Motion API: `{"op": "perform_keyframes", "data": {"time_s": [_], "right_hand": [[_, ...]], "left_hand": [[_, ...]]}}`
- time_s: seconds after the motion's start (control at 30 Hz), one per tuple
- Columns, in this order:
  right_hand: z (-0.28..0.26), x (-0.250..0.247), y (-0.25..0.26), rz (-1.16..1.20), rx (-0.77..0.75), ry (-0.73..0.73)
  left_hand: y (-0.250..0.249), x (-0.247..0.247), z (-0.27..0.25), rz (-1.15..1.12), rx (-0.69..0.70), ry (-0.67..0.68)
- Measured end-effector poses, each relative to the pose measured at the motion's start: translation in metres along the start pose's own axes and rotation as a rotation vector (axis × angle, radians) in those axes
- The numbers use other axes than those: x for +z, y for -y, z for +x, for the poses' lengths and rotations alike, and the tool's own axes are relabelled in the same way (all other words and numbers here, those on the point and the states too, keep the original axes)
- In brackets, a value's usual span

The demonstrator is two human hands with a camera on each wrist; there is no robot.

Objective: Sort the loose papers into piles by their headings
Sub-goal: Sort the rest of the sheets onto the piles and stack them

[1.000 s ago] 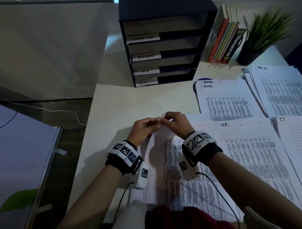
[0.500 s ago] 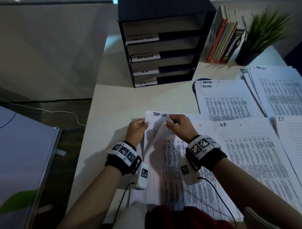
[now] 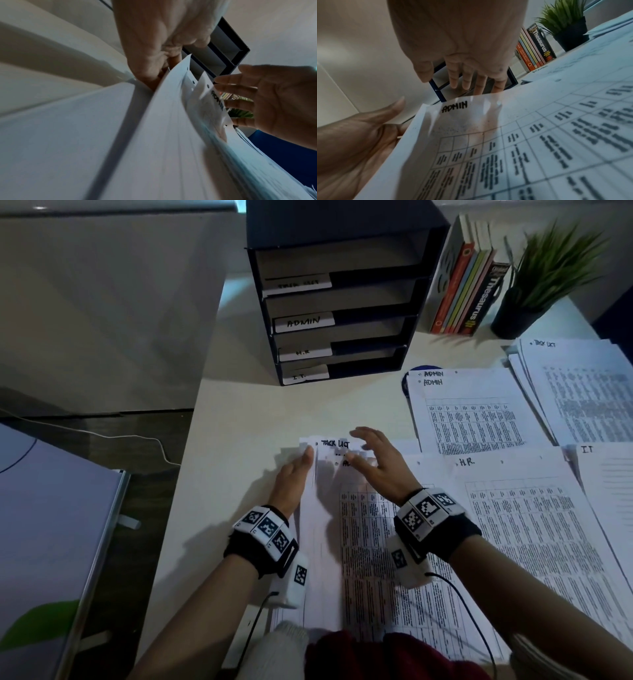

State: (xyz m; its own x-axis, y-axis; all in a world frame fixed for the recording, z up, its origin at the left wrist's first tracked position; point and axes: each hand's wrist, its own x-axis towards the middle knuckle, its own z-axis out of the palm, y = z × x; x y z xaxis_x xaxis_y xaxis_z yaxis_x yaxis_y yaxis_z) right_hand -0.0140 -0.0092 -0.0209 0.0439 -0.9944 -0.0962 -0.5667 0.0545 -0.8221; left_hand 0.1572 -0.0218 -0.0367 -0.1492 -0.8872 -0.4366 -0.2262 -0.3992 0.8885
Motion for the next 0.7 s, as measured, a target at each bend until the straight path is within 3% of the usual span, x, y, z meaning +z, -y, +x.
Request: {"op": "perform_keyframes", "data": {"time_s": [0.23, 0.33, 0.43, 0.63, 0.7], "right_hand": [[-0.008, -0.005, -0.006, -0.435, -0.054, 0.157], [-0.013, -0.002, -0.009, -0.442, -0.128, 0.104], [-0.011, -0.002, -0.010, -0.425, -0.185, 0.019], [-0.013, -0.002, -0.009, -0.367, -0.243, 0.000], [-0.019, -0.001, -0.013, -0.386, -0.291, -0.013]], "left_hand": [[0.004, 0.005, 0.006, 0.087, -0.024, -0.029], [0.003, 0.005, 0.005, 0.122, 0.005, -0.062], [0.001, 0.005, 0.001, 0.001, -0.015, -0.013], [-0.003, 0.004, -0.005, -0.107, -0.037, -0.008], [0.001, 0.004, -0.005, -0.052, -0.022, -0.030]]}}
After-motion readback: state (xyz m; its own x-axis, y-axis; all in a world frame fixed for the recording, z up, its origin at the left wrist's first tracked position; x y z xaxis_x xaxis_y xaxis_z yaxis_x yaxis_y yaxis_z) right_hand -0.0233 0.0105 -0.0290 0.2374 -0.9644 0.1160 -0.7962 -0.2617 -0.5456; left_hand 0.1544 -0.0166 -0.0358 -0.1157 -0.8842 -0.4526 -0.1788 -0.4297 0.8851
